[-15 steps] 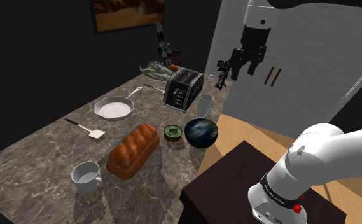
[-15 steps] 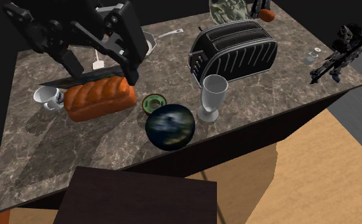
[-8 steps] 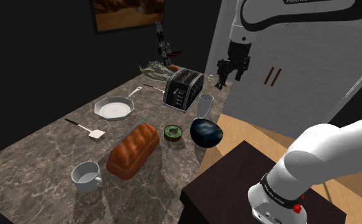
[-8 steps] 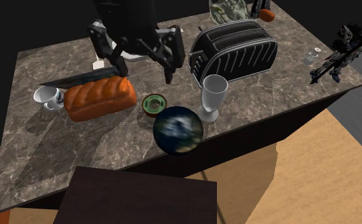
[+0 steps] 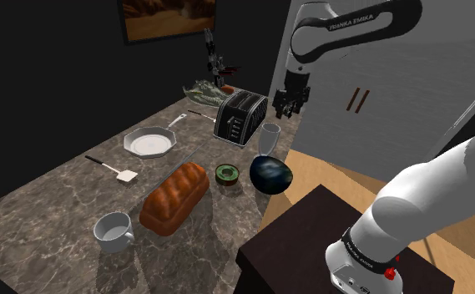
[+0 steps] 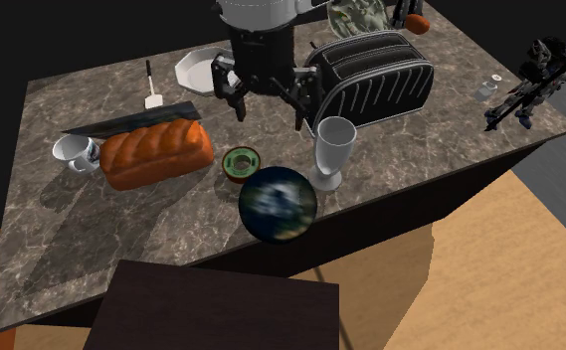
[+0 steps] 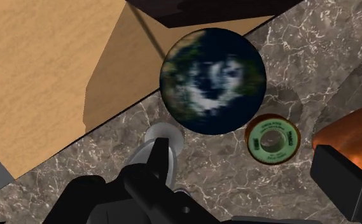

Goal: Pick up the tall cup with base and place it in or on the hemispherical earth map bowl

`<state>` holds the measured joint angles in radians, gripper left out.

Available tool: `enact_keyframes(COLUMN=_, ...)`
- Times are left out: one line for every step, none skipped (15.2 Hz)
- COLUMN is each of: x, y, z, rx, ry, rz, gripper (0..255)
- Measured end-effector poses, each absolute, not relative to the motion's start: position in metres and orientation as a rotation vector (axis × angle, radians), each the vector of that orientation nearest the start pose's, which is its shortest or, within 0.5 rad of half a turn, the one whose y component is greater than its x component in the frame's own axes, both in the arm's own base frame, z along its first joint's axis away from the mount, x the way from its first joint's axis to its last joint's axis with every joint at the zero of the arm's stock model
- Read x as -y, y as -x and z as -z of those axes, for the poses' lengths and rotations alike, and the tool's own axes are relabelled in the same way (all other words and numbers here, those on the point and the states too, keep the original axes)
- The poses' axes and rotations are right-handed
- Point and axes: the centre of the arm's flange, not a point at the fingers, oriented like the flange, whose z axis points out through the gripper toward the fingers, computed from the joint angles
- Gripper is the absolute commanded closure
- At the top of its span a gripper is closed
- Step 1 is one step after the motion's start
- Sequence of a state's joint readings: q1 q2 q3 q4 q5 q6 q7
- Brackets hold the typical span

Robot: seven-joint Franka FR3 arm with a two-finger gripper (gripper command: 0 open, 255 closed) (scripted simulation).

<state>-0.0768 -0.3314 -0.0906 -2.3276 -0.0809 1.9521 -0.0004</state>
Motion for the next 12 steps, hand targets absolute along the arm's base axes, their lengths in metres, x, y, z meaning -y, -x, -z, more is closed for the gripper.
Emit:
enact_keyframes(x=0.087, y=-0.442, z=-0.453, rx=-0.207, ry=3.173, rz=-0.078, gripper=0)
enact_keyframes(x=0.091, y=-0.453, z=-0.444, rx=-0.209, ry=3.171, rz=-0.077, gripper=0)
enact_keyframes(x=0.096, y=-0.460, z=-0.435, rx=-0.209, ry=3.168, rz=-0.077, gripper=0)
enact_keyframes(x=0.101, y=-0.468, z=-0.428, rx=-0.210, ry=3.166, rz=-0.077, gripper=0)
enact_keyframes(x=0.107, y=-0.478, z=-0.418, rx=-0.211, ry=3.164, rz=-0.077, gripper=0)
enact_keyframes(x=0.112, y=-0.487, z=-0.409, rx=-0.212, ry=3.161, rz=-0.077, gripper=0)
enact_keyframes(x=0.119, y=-0.496, z=-0.401, rx=-0.213, ry=3.159, rz=-0.077, gripper=0)
enact_keyframes(x=0.124, y=-0.503, z=-0.392, rx=-0.214, ry=3.157, rz=-0.077, gripper=0)
enact_keyframes(x=0.128, y=-0.511, z=-0.382, rx=-0.215, ry=3.154, rz=-0.077, gripper=0)
enact_keyframes(x=0.134, y=-0.519, z=-0.375, rx=-0.216, ry=3.152, rz=-0.078, gripper=0)
enact_keyframes(x=0.139, y=-0.527, z=-0.368, rx=-0.217, ry=3.150, rz=-0.077, gripper=0)
enact_keyframes(x=0.145, y=-0.534, z=-0.359, rx=-0.218, ry=3.148, rz=-0.077, gripper=0)
